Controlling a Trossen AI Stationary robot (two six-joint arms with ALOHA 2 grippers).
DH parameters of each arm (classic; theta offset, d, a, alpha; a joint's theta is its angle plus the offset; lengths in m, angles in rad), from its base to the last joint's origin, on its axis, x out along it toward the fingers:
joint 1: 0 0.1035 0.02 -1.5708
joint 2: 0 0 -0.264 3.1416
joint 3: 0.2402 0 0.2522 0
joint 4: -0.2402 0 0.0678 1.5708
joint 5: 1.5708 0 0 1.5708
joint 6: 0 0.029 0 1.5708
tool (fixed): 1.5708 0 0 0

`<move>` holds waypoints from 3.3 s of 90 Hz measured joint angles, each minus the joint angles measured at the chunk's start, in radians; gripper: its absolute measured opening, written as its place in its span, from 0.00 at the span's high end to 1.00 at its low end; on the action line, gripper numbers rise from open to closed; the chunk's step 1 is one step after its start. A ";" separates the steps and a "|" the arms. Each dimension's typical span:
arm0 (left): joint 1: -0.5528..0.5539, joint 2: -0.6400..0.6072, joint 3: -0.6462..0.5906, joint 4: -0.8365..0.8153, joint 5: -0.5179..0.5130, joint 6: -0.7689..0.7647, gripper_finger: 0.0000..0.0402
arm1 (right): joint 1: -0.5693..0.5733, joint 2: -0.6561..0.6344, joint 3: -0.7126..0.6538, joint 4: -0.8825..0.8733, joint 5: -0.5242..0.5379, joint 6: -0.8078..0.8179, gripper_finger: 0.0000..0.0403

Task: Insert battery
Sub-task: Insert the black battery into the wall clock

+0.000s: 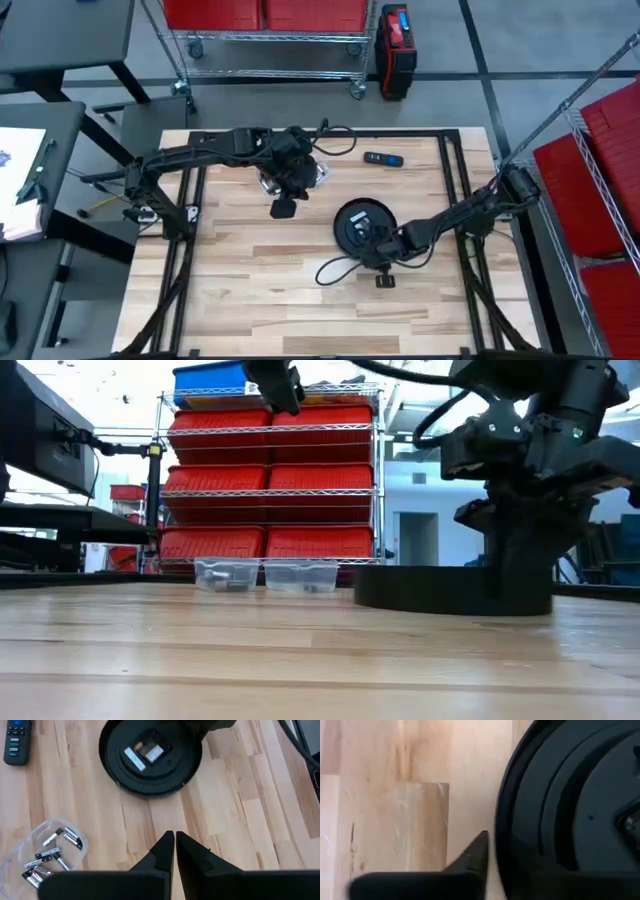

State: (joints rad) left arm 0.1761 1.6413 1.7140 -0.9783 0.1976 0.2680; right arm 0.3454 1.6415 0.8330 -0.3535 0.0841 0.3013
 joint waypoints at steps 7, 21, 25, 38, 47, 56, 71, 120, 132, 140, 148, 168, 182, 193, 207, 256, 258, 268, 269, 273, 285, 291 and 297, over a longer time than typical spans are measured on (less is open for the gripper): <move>0.000 0.000 0.000 0.000 0.000 -0.001 1.00 | -0.002 -0.015 -0.002 -0.004 -0.011 0.039 0.98; 0.000 0.001 0.054 -0.018 0.000 -0.008 1.00 | -0.026 -0.134 -0.005 -0.005 -0.091 0.110 1.00; 0.000 0.000 0.078 -0.022 0.001 0.010 1.00 | -0.039 -0.181 -0.004 -0.002 -0.120 0.115 1.00; 0.000 0.000 0.145 0.001 0.001 0.041 1.00 | -0.089 -0.349 0.023 -0.010 -0.151 0.132 1.00; 0.000 0.000 0.175 0.011 0.001 0.079 1.00 | -0.127 -0.454 0.053 -0.001 -0.153 0.120 1.00; 0.000 0.000 0.179 0.058 0.001 0.141 0.99 | -0.164 -0.530 0.073 0.003 -0.167 0.114 1.00; -0.021 0.010 0.181 0.130 0.006 0.166 0.85 | -0.195 -0.580 0.081 -0.008 -0.201 0.120 1.00; -0.139 0.118 0.180 0.262 -0.048 0.472 0.33 | -0.204 -0.582 0.084 0.055 -0.225 0.148 1.00; -0.149 0.144 0.179 0.260 -0.075 0.489 0.32 | -0.204 -0.583 0.084 0.057 -0.236 0.163 1.00; -0.152 0.159 0.179 0.250 -0.077 0.481 0.32 | -0.204 -0.583 0.084 0.055 -0.241 0.169 1.00; -0.153 0.176 0.181 0.255 -0.094 0.490 0.32 | -0.204 -0.583 0.084 0.057 -0.241 0.170 1.00; -0.156 0.231 0.179 0.260 -0.139 0.492 0.32 | -0.204 -0.583 0.084 0.090 -0.245 0.173 1.00; -0.158 0.240 0.179 0.260 -0.147 0.470 0.39 | -0.204 -0.583 0.084 0.097 -0.248 0.173 1.00; -0.158 0.240 0.179 0.250 -0.149 0.436 0.58 | -0.207 -0.584 0.084 0.097 -0.251 0.176 1.00; -0.159 0.240 0.180 0.233 -0.145 0.401 0.65 | -0.230 -0.594 0.086 0.089 -0.261 0.183 0.95; 0.028 0.241 -0.058 0.508 0.152 -0.553 0.66 | -0.495 -0.891 0.162 -0.212 -0.237 0.105 0.54; 0.035 0.243 -0.093 0.561 0.159 -0.601 0.66 | -0.505 -0.902 0.166 -0.220 -0.237 0.105 0.54; 0.060 0.246 -0.294 0.888 0.166 -0.883 0.66 | -0.544 -0.948 0.171 -0.271 -0.240 0.106 0.54; 0.061 0.246 -0.314 0.926 0.165 -0.912 0.66 | -0.547 -0.952 0.171 -0.276 -0.241 0.107 0.54; 0.064 0.246 -0.389 1.071 0.139 -1.020 0.66 | -0.555 -0.964 0.171 -0.294 -0.241 0.109 0.54; 0.051 0.245 -0.552 1.323 -0.053 -1.239 0.66 | -0.565 -0.984 0.170 -0.352 -0.241 0.109 0.55; 0.040 0.249 -0.605 1.425 -0.137 -1.310 0.66 | -0.566 -0.987 0.170 -0.374 -0.241 0.109 0.56; 0.035 0.275 -0.630 1.508 -0.164 -1.374 0.66 | -0.566 -0.988 0.170 -0.394 -0.241 0.108 0.56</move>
State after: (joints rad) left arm 0.2113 1.9158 1.0843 0.5294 0.0334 -1.1061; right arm -0.2207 0.6537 1.0031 -0.7480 -0.1570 0.4095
